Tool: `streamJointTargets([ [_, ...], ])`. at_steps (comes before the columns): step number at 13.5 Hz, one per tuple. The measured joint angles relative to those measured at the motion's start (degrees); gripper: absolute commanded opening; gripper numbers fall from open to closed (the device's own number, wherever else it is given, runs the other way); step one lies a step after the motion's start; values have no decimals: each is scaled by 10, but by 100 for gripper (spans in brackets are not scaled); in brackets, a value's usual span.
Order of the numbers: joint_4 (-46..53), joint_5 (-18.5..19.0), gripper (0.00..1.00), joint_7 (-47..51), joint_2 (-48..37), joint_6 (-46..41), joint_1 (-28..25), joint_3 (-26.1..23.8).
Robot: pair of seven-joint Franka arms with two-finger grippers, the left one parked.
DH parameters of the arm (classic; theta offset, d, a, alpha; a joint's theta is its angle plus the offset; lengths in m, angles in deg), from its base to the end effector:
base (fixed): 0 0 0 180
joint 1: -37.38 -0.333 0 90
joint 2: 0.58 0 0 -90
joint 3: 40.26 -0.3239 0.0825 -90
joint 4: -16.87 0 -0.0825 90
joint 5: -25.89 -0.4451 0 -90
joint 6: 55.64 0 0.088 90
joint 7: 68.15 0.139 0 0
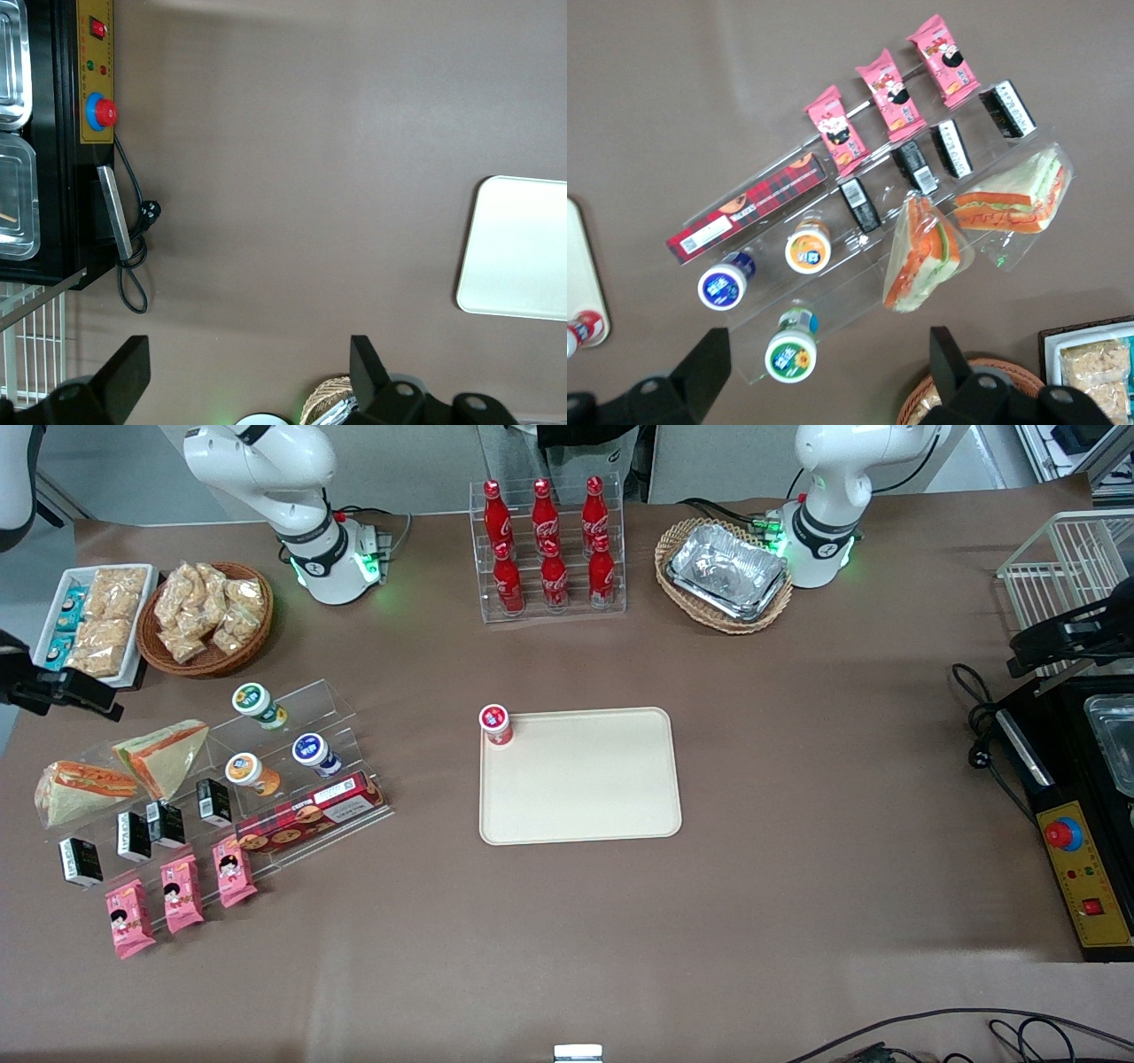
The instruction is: Place sandwich on tray
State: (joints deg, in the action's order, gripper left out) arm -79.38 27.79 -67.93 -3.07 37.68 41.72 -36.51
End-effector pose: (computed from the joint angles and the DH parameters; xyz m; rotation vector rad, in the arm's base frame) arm 0.5981 -0.0901 0.5736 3.1040 -0.2222 -0.0153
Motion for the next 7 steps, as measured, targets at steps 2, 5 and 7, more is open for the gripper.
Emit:
streamJointTargets([
  [2, 0, 1, 100, -1, 15, 9, 16, 3],
  [5, 1, 9, 100, 0, 41, 18, 37, 9],
  [7, 1, 9, 100, 0, 59, 39, 61, 18],
])
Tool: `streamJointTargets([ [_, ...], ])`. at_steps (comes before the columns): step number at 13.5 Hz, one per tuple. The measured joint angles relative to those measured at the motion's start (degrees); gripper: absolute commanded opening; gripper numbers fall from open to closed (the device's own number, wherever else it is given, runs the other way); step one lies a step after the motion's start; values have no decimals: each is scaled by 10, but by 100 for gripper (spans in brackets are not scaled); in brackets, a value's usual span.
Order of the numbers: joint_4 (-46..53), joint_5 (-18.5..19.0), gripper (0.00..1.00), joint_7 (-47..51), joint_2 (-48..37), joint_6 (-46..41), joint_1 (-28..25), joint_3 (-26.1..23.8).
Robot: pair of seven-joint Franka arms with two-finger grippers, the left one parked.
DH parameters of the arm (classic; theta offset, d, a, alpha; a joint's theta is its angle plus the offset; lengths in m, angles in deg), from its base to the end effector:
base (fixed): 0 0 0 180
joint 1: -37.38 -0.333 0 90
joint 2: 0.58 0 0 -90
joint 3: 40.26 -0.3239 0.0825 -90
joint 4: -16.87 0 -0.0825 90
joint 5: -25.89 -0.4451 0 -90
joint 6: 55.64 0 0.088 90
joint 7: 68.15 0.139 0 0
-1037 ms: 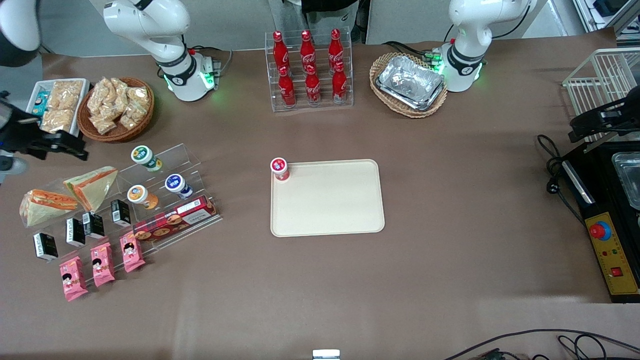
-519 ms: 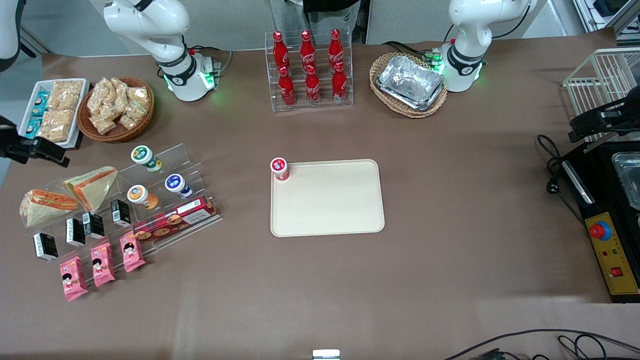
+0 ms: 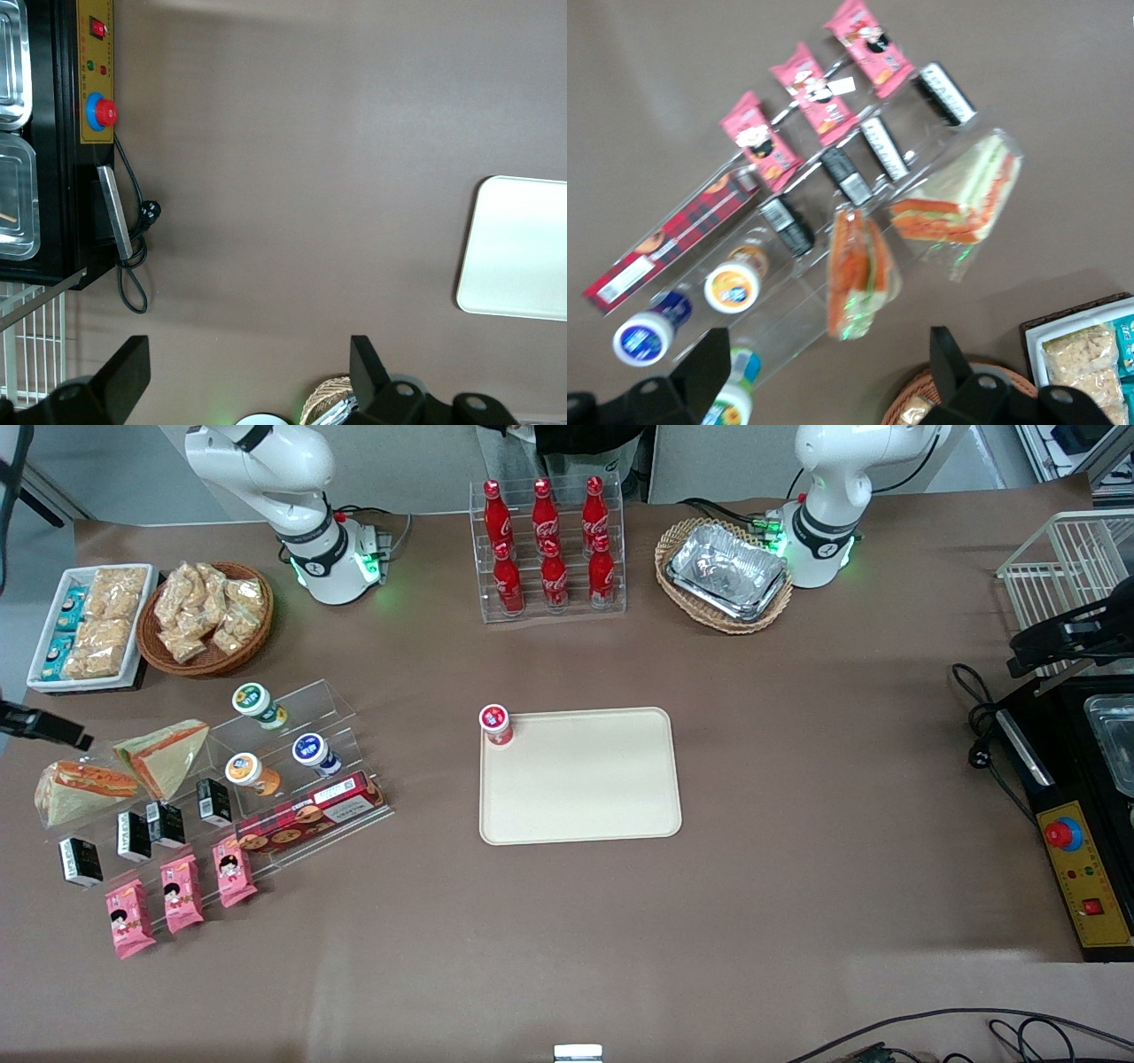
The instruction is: Place sandwich on tray
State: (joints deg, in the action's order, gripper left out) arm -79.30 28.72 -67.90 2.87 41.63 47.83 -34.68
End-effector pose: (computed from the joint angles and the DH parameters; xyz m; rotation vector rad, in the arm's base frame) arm 0.6105 -0.1807 0.5162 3.0625 -0.4266 -0.0740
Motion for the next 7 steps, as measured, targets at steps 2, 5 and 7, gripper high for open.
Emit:
streamJointTargets([
  [2, 1, 0, 100, 0, 11, 15, 28, 6],
  [5, 1, 0, 100, 57, 27, 28, 60, 8],
  [7, 1, 0, 100, 117, 41, 41, 69, 8],
])
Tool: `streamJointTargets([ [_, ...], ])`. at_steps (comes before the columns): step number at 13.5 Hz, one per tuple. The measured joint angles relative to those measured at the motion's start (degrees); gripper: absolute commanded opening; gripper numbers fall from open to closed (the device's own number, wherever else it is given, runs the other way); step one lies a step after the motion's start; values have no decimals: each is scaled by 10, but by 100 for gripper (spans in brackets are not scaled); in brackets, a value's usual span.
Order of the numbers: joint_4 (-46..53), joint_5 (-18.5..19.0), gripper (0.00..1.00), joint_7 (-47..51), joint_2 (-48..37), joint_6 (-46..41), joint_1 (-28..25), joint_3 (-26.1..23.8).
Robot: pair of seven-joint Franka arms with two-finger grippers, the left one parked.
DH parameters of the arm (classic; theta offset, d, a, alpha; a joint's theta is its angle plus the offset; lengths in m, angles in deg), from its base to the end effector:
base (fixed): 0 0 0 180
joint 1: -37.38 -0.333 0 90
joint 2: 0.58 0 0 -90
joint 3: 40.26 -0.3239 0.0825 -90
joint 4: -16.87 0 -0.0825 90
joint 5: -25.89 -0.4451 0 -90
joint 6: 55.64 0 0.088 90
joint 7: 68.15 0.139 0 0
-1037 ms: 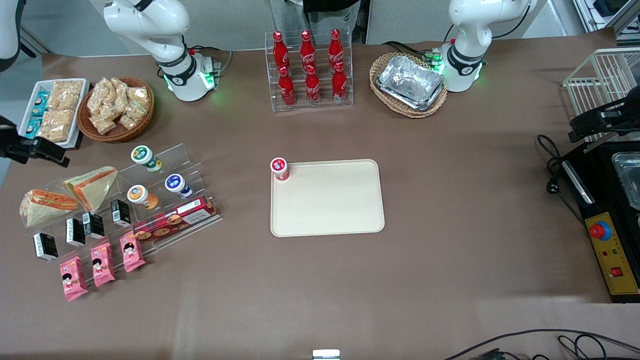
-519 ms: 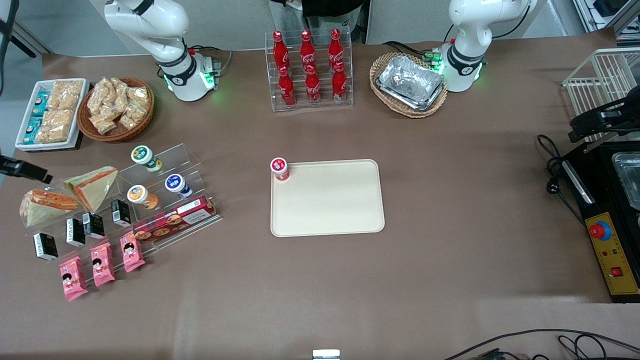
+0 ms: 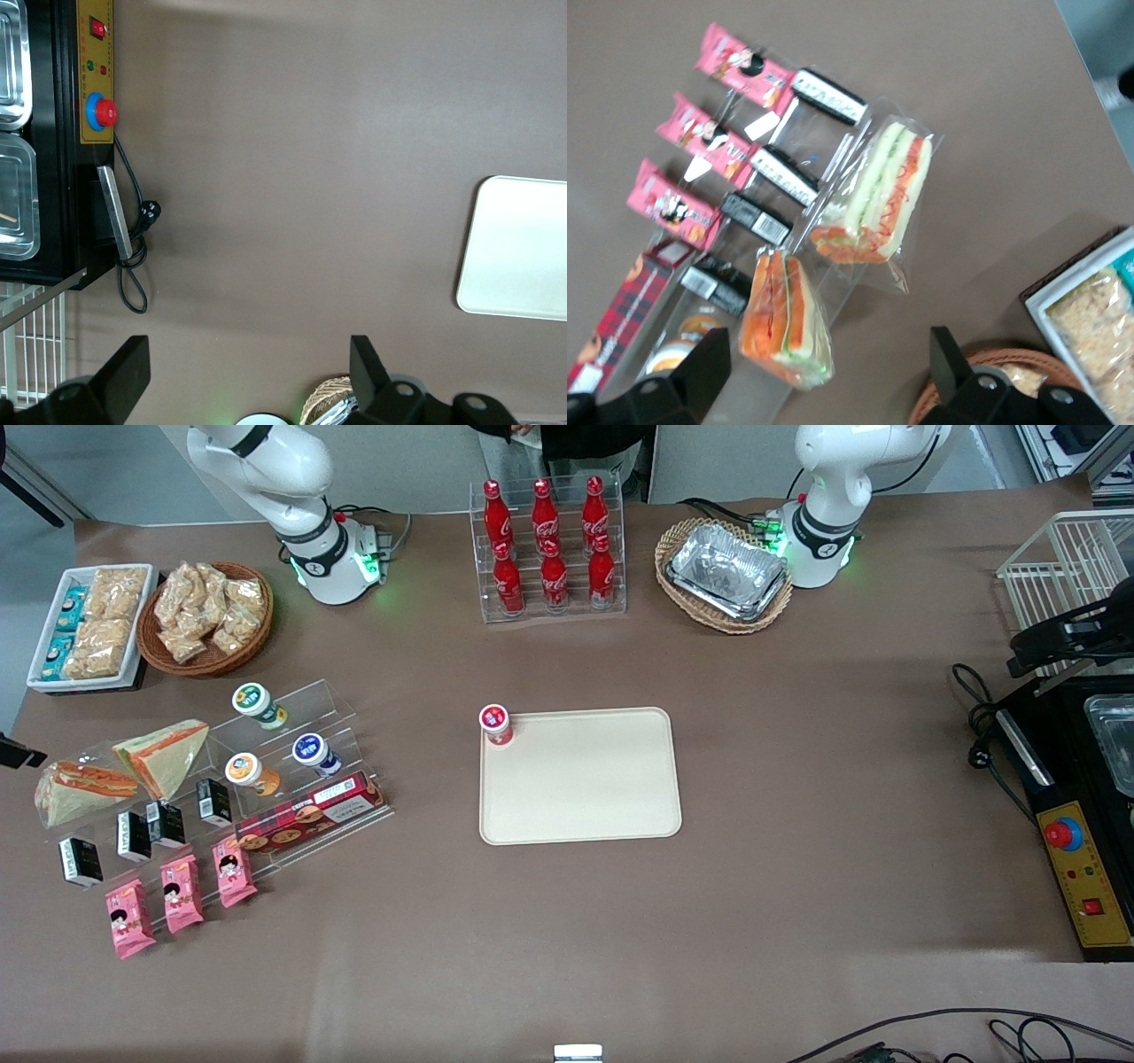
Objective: Place sandwich on tray
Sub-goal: 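Lower the right gripper and close it on a wrapped triangle sandwich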
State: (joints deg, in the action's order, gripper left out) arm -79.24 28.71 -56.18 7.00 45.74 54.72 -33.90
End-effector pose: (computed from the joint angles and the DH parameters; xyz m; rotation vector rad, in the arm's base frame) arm 0.6019 -0.2676 0.4763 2.9396 -0.9274 -0.0705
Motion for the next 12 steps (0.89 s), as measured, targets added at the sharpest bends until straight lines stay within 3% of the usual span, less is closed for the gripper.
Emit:
streamJointTargets([
  [12, -20, -25, 100, 338, 71, 96, 38, 0],
])
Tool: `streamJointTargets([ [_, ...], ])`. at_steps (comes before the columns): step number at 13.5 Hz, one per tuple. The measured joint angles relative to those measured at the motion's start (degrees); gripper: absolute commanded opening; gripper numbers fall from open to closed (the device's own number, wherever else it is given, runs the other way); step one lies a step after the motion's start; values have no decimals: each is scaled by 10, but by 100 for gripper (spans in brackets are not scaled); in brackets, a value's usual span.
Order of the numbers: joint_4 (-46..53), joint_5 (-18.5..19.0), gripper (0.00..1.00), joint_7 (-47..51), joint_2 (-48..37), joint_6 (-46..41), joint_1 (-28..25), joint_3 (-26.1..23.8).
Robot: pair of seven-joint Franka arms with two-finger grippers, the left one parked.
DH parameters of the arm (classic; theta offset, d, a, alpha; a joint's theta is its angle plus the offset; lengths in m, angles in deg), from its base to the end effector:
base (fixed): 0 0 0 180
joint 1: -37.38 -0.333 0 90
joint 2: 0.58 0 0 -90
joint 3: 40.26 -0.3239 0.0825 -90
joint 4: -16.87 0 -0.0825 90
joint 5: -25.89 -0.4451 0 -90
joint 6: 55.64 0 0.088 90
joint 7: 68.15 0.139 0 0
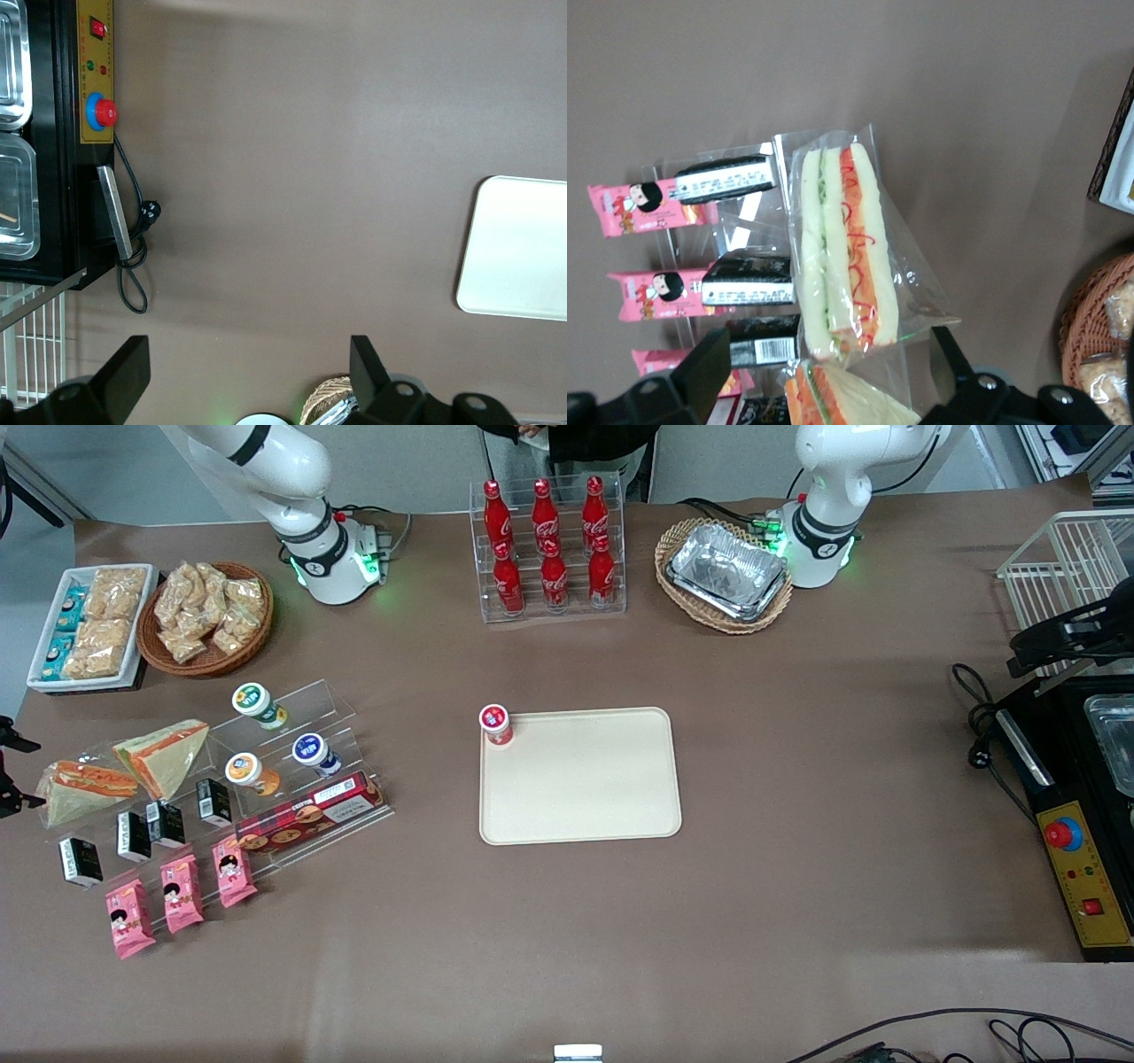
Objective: Place sandwich on tray
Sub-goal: 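Lower the right gripper and close it on a wrapped triangle sandwich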
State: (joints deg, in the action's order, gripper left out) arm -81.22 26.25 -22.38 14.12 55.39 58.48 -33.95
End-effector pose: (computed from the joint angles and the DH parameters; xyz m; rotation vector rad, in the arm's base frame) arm 0.6122 -0.3137 0.3884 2.4969 -1.8430 -0.0364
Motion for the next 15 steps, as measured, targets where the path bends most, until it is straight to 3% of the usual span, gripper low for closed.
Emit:
streamJointTargets([
  [11, -77, -25, 100, 60, 5, 103, 26, -2],
  [14, -83, -26, 95, 62, 5, 115, 25, -5],
  [15, -91, -26, 87, 63, 5, 129, 25, -6],
])
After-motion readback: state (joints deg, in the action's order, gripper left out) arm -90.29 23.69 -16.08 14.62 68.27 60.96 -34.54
